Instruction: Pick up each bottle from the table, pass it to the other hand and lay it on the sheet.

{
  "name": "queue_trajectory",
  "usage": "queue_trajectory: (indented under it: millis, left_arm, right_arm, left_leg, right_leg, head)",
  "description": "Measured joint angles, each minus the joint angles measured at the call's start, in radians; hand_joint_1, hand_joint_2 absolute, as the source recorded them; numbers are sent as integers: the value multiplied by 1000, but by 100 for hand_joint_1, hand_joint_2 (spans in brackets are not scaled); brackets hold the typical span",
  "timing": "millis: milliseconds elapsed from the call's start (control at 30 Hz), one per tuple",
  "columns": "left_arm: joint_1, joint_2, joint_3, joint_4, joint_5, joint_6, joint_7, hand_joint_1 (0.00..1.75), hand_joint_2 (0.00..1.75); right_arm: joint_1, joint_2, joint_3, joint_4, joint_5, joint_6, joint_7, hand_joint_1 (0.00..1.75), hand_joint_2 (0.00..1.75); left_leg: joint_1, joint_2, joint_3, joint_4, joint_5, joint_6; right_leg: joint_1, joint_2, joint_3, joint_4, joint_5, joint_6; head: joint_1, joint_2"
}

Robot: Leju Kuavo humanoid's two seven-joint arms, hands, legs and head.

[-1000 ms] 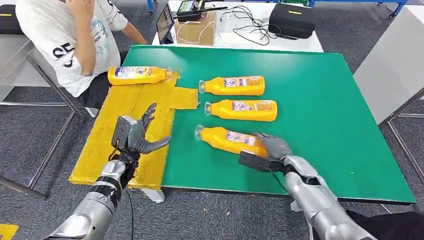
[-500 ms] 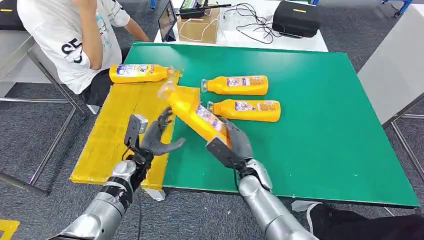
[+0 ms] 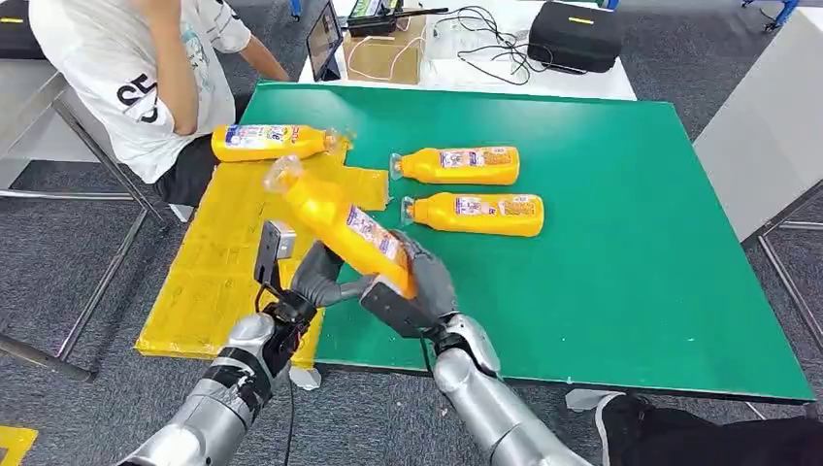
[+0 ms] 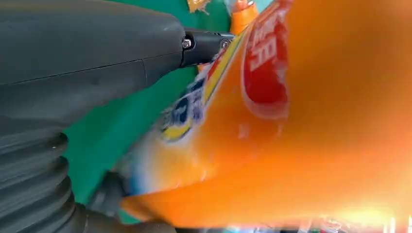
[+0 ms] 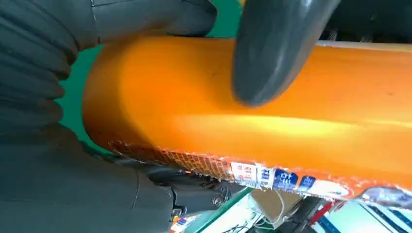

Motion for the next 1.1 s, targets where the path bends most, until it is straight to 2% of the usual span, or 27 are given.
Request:
queue_trajectory:
  millis: [867, 1000, 1033, 1067, 1100]
  left_arm:
    - [39, 16, -15, -16, 45, 10, -9, 0, 175]
    - [53, 28, -11, -16, 112, -86, 28, 0, 175]
    - [57, 32, -11, -16, 117, -99, 31, 164, 175]
    - [59, 35, -11, -16, 121, -109, 31, 175, 175]
    - [63, 38, -11, -16, 128, -125, 32, 175, 175]
  right_arm:
    - [22, -4, 66, 19, 29, 32, 66, 175, 175]
    - [27, -14, 87, 34, 89, 31, 103, 175, 175]
    - [32, -17, 91, 39, 100, 29, 108, 175, 175]
    - [36, -20, 94, 44, 106, 27, 112, 175, 175]
    - [40, -24, 97, 48, 109, 26, 113, 175, 175]
  left_leg:
    - [0, 0, -1, 0, 0, 0]
    - [0, 0, -1, 0, 0, 0]
    - [0, 0, -1, 0, 0, 0]
    - [0, 0, -1, 0, 0, 0]
    - [0, 0, -2, 0, 0, 0]
  right_leg:
    - [0, 0, -2, 0, 0, 0]
    - [0, 0, -2, 0, 0, 0]
    - [0, 0, -2, 0, 0, 0]
    - [0, 0, -2, 0, 0, 0]
    - [0, 0, -2, 0, 0, 0]
  head:
    - [0, 0]
    - [0, 0]
    - [0, 0]
    - [0, 0]
    - [0, 0]
